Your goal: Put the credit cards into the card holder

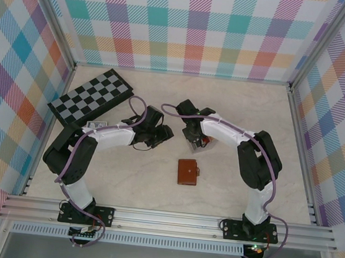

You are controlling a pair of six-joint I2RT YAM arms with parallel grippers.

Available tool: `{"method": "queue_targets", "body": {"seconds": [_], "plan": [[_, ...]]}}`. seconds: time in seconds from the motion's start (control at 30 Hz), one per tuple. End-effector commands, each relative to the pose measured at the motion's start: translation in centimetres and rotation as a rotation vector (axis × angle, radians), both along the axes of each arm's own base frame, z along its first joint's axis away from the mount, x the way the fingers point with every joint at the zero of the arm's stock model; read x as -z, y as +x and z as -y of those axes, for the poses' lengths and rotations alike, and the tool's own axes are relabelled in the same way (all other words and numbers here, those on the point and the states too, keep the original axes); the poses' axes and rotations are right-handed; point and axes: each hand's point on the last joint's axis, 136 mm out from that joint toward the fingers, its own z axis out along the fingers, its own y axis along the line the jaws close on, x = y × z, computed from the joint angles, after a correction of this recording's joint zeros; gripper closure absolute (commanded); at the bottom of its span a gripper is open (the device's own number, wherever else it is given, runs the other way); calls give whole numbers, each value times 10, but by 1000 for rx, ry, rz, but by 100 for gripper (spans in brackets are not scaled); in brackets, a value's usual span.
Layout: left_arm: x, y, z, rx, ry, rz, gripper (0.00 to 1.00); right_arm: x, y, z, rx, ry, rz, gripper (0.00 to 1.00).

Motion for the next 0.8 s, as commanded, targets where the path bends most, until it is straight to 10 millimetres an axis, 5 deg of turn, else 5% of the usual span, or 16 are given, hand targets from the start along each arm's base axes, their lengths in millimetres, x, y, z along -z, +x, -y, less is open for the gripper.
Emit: {"method": "queue_targets", "body": {"seconds": [0.0,0.77], "plan": [[-2,5,3,-3,-23,4,49,-11,-3,12,17,-20,14,71],[-1,6,4,-1,-27,0,49,-7,-5,18,31,-8,-18,78]]}}
